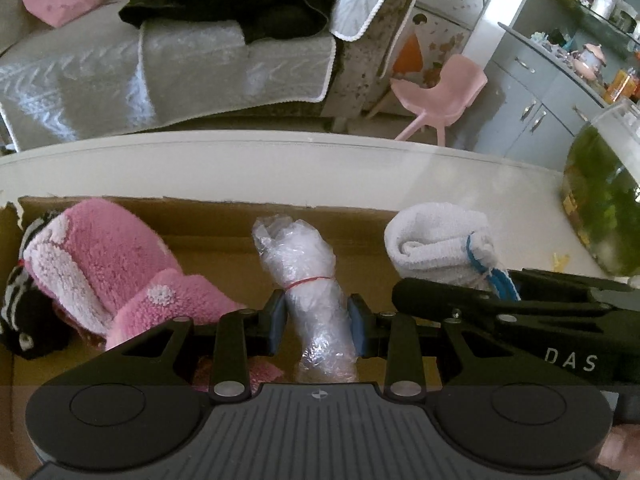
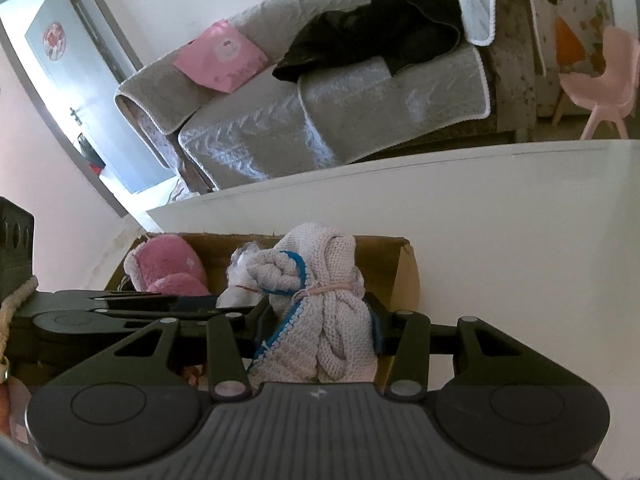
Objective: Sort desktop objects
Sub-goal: 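Carry both bundles into the cardboard box and open both tools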
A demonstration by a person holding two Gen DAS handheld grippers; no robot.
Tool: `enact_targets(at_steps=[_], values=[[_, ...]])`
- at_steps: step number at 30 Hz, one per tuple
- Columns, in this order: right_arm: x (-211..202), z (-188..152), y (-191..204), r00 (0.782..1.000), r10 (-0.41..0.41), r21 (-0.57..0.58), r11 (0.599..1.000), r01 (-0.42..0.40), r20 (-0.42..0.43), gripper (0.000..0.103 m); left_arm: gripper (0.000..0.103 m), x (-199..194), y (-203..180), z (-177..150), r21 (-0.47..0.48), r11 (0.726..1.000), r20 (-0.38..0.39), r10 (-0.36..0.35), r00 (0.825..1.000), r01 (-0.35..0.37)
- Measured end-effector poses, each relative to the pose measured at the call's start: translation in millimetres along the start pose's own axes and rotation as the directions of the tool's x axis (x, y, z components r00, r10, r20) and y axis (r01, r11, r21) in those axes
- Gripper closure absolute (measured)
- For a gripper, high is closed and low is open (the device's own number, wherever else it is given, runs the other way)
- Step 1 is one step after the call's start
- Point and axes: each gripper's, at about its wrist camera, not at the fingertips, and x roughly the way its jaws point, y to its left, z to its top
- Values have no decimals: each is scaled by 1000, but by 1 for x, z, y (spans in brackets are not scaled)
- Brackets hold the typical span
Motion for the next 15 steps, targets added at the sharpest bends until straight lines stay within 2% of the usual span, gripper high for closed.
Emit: enact_targets(at_steps=[7, 9, 11, 14, 15], values=[[1, 2, 8, 999, -48, -60, 997, 48, -1, 60, 63, -2, 1, 4, -23, 1000, 1, 21, 1000, -21], [4, 5, 8, 998, -60, -73, 996, 60, 4, 58, 62, -3, 3, 6, -38, 999, -2, 17, 1000, -17], [1, 8, 9, 998, -57, -70, 996, 58, 12, 53, 62, -5, 4, 8, -49, 999, 2, 14, 1000, -14], [-4, 10, 13, 997, -63, -89, 994, 66, 38, 39, 62, -11, 7, 8, -76, 997, 12, -6, 1000, 7], [-5, 11, 14, 996, -76, -96, 992, 80, 46, 28, 60, -13, 10, 8, -86, 996, 14, -18, 1000, 19]])
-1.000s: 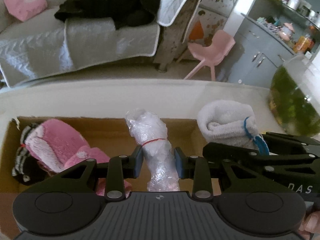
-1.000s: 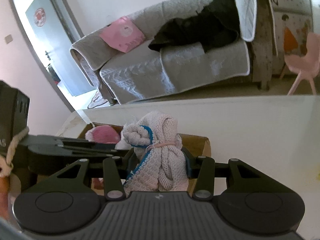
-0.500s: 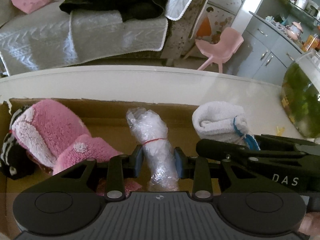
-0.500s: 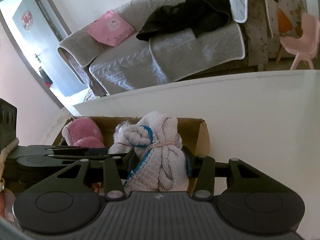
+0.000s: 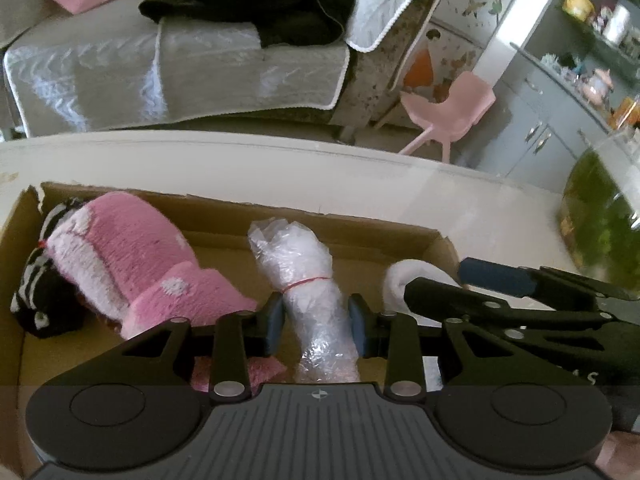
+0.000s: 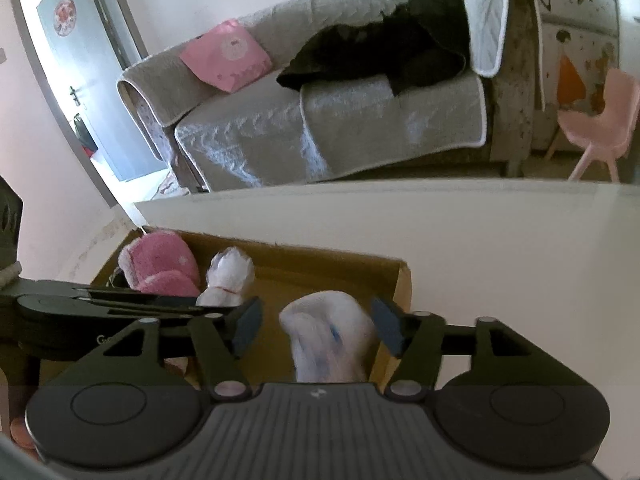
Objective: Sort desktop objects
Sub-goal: 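Carry both bundles into the cardboard box and open both tools, then move both open tools back over the sock pile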
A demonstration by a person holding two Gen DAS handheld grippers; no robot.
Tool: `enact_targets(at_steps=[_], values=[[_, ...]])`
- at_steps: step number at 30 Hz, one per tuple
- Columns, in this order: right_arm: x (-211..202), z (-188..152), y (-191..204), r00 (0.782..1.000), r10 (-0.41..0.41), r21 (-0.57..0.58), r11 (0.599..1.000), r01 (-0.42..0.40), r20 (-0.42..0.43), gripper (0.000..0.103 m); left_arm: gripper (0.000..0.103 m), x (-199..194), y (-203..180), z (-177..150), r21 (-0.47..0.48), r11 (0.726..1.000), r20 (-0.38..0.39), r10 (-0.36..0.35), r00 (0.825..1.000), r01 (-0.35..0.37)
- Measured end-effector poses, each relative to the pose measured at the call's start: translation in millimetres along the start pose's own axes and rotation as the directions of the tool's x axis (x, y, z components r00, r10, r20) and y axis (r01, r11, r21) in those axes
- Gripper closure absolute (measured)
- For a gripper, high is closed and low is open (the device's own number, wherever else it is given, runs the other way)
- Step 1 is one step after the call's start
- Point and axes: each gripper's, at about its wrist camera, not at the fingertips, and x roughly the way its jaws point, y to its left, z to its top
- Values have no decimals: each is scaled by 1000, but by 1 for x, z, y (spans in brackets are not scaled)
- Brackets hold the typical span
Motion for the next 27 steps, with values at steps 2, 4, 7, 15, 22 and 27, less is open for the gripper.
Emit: enact_targets(at_steps=[2, 4, 7, 15, 22, 27], values=[[-7, 0, 2, 1000, 1, -12, 1000, 0, 19, 23, 56, -6, 3, -2, -14, 1000, 5, -26, 1000, 26], [-11, -1, 4, 1000, 3, -21, 1000, -2, 28, 23, 57, -15, 1, -5, 0, 999, 20, -40, 999, 40], [-18, -1, 10, 998, -11, -32, 999, 13, 56, 23, 54, -22, -4, -6, 18, 999, 35, -51, 998, 51], [-66, -14, 9, 993, -18, -24, 999, 21, 113, 23, 41, -79, 1, -24, 32, 998, 90, -62, 994, 60], [-125, -67, 6, 988, -72, 68, 996, 63, 140, 17, 24, -158, 15, -78, 71, 997, 146, -3, 989, -7], [-144, -98, 6, 987, -99, 125, 989, 83, 128, 16, 19, -195, 37, -119, 85, 990, 148, 96, 984, -109]])
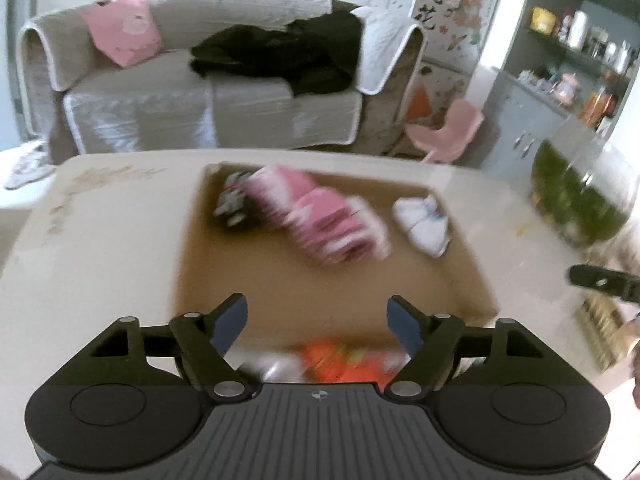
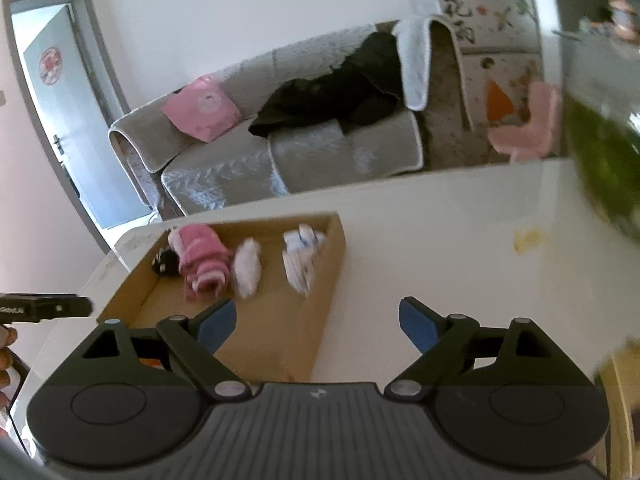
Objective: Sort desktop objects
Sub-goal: 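Move both open tools back over the sock pile, then grasp the grey-blue sock bundle with the left tool while the right grasps the white peach-banded bundle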
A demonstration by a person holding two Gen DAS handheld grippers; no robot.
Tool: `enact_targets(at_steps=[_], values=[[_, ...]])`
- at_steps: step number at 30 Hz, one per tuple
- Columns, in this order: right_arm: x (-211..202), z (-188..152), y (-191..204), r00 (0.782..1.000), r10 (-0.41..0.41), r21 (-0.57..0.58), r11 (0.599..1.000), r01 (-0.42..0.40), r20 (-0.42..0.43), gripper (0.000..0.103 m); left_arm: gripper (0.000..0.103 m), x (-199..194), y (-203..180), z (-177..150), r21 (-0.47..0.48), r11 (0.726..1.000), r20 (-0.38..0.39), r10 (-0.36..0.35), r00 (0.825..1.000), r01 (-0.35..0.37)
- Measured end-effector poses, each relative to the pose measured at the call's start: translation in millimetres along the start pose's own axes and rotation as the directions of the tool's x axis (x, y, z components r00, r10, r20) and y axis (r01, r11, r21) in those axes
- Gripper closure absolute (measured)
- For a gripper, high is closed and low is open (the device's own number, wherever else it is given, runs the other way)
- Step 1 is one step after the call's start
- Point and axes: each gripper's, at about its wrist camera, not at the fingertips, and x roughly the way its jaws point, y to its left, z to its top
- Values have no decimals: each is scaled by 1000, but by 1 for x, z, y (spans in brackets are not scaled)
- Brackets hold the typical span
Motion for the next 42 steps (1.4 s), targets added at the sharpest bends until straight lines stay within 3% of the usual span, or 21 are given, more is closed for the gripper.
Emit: enact_targets(at_steps=[5, 10, 15, 23, 28, 42], values=[[-8, -21, 0, 999, -30, 1, 1000, 30, -24, 15, 15, -18, 16, -44, 33, 999, -47, 29, 998, -27], [-5, -37, -3, 998, -45, -5, 999, 45, -44, 15, 14, -19, 13, -73, 157, 988, -73, 22, 997, -10], [-2, -47, -7, 996, -73, -52, 996, 71, -49, 14, 12, -16, 8, -94, 297, 955, -94, 25, 995, 4], [14, -64, -8, 991, -109, -141, 985, 97, -82, 20, 12, -8, 4, -109, 415, 908, -119, -6, 993, 56], [24, -72, -4, 987, -124, -186, 977, 104, -101, 22, 12, 4, 6, -110, 434, 898, -148, -6, 989, 71], [30, -90, -3, 980, -164, -190, 972, 140, -117, 39, 12, 33, 8, -113, 408, 905, -203, -39, 978, 121]])
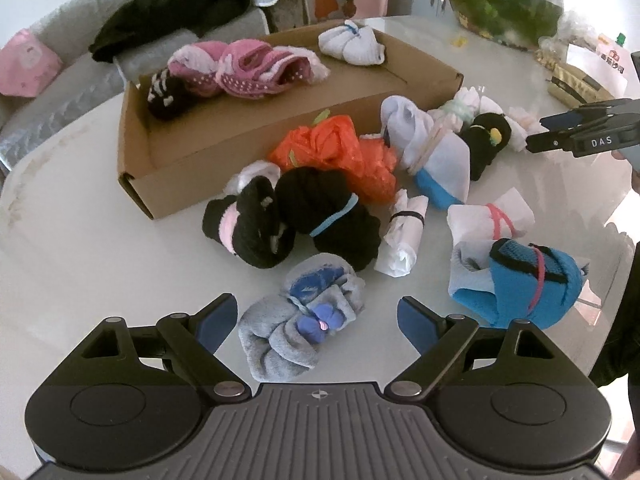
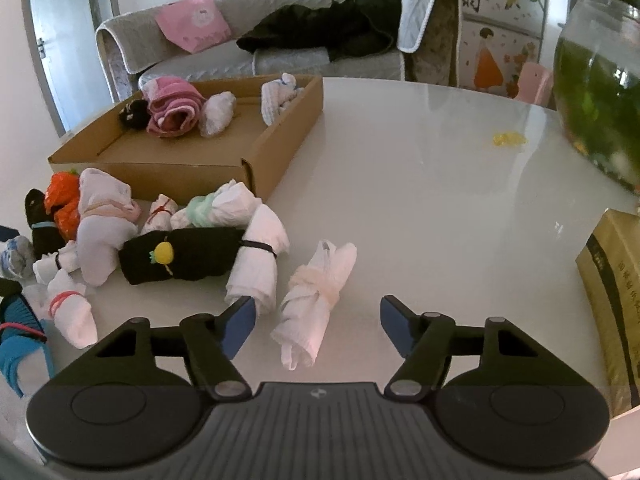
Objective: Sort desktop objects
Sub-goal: 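Grasp the grey-blue sock bundle with the left tool while the right grasps the white peach-banded bundle, then carry both bundles into the cardboard box and open both tools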
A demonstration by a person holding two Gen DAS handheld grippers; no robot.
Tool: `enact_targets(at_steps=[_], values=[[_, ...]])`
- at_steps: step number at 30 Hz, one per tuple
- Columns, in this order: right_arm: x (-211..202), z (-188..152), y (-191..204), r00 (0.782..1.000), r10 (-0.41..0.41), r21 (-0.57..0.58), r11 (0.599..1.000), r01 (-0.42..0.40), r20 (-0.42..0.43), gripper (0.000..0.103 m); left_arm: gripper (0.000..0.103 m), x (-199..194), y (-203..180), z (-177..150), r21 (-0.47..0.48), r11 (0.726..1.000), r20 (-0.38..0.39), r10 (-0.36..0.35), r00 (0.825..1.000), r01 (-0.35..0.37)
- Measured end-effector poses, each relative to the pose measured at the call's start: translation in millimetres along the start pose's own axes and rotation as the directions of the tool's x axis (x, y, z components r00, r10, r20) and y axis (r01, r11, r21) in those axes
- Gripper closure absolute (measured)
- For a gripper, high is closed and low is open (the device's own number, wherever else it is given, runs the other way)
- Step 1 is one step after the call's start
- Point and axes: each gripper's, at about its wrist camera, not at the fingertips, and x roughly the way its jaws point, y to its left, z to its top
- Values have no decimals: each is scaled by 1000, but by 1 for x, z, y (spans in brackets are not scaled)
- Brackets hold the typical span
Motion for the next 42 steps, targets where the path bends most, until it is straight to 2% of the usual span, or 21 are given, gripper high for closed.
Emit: enact_targets(at_steps=[12, 20, 23, 26, 27, 42], values=[[-2, -4, 4, 1000, -11, -30, 1000, 11, 6, 43, 12, 8, -2, -4, 4, 999, -10, -54, 999, 54], [-6, -4, 2, 1000, -25, -33, 999, 25, 9, 55, 14, 7, -10, -4, 2, 999, -3, -54, 999, 54], [-7, -3, 2, 1000, -29, -33, 999, 29, 7, 61, 20, 5, -11, -4, -9, 999, -3, -48, 999, 48], [-7, -2, 2, 999, -32, -31, 999, 32, 7, 71, 38, 2, -12, -3, -14, 999, 6, -46, 999, 46], [-7, -2, 3, 999, -32, -31, 999, 32, 7, 79, 38, 1, -12, -3, -16, 999, 2, -47, 999, 47], [-17, 0, -9, 1000, -19, 6, 1000, 19, 17, 81, 42, -9, -15, -6, -17, 1000, -9, 15, 1000, -15]])
